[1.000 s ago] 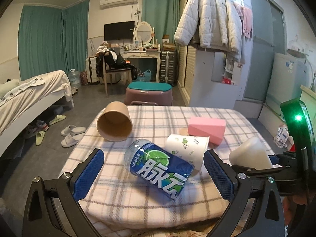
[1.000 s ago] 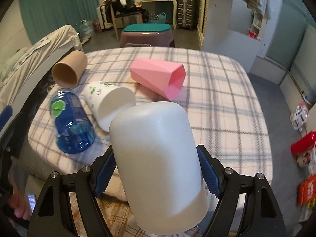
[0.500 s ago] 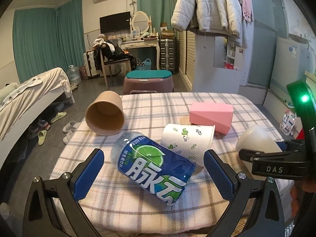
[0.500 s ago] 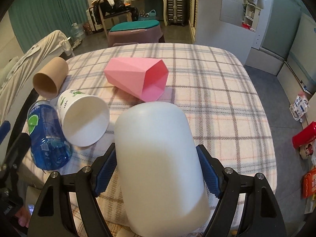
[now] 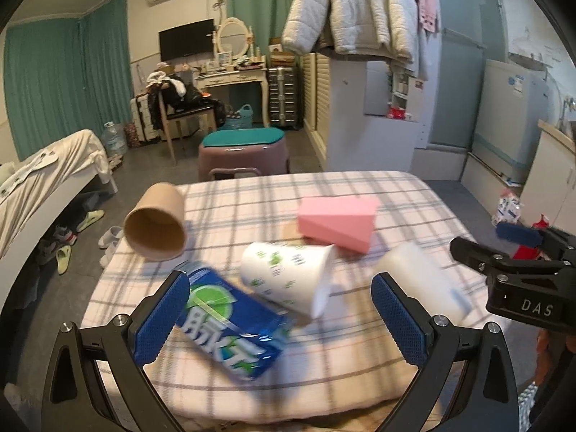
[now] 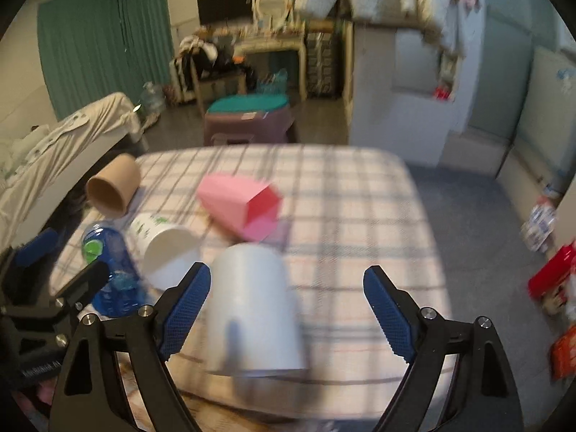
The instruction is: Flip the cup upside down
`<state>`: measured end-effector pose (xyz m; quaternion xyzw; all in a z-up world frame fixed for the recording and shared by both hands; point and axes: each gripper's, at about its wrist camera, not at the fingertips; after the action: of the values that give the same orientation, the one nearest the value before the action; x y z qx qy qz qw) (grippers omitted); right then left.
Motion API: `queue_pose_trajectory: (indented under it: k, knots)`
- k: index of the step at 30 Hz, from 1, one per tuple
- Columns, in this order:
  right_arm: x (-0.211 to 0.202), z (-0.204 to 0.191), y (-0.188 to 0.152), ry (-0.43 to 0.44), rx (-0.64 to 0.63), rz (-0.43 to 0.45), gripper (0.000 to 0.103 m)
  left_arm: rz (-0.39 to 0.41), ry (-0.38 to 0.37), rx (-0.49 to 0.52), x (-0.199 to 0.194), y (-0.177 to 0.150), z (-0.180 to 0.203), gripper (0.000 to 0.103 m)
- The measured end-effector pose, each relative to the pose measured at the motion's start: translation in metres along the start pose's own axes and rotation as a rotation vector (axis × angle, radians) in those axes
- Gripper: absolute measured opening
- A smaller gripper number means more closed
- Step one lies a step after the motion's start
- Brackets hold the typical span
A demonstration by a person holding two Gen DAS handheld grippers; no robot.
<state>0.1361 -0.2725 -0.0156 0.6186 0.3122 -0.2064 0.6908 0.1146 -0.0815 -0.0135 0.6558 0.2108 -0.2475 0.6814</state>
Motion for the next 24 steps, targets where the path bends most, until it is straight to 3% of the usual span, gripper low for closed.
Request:
queue_pose_trajectory:
  k: [3, 8, 16, 24]
  knots:
    - [-0.021, 0.019, -0.003, -0.075, -0.021, 0.07, 0.092, -0.02, -0.007, 0.04, -0.002, 0.008, 0.024, 0.103]
    - [-0.038, 0.062, -0.015, -0.113, 0.048, 0.107, 0.092, -0.093, -0.066, 0.065, 0.011, 0.025, 0.063, 0.103]
    - [-0.017, 0.106, -0.035, -0.103, 0.137, 0.043, 0.093, -0.303, -0.111, 0.031, 0.076, 0.03, 0.099, 0.103]
    - [0.009, 0.124, -0.05, -0.077, 0.176, -0.007, 0.093, -0.487, -0.125, -0.025, 0.122, 0.014, 0.101, 0.102]
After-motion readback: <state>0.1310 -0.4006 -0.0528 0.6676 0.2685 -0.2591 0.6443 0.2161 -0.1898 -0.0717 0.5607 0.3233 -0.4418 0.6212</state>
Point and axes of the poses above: each gripper's, at about its wrist camera, not at the fingertips, and x roughly the way its jaws point, z to its right, y to its top, and after that the axes turned 6 degrees about -x, right-handed
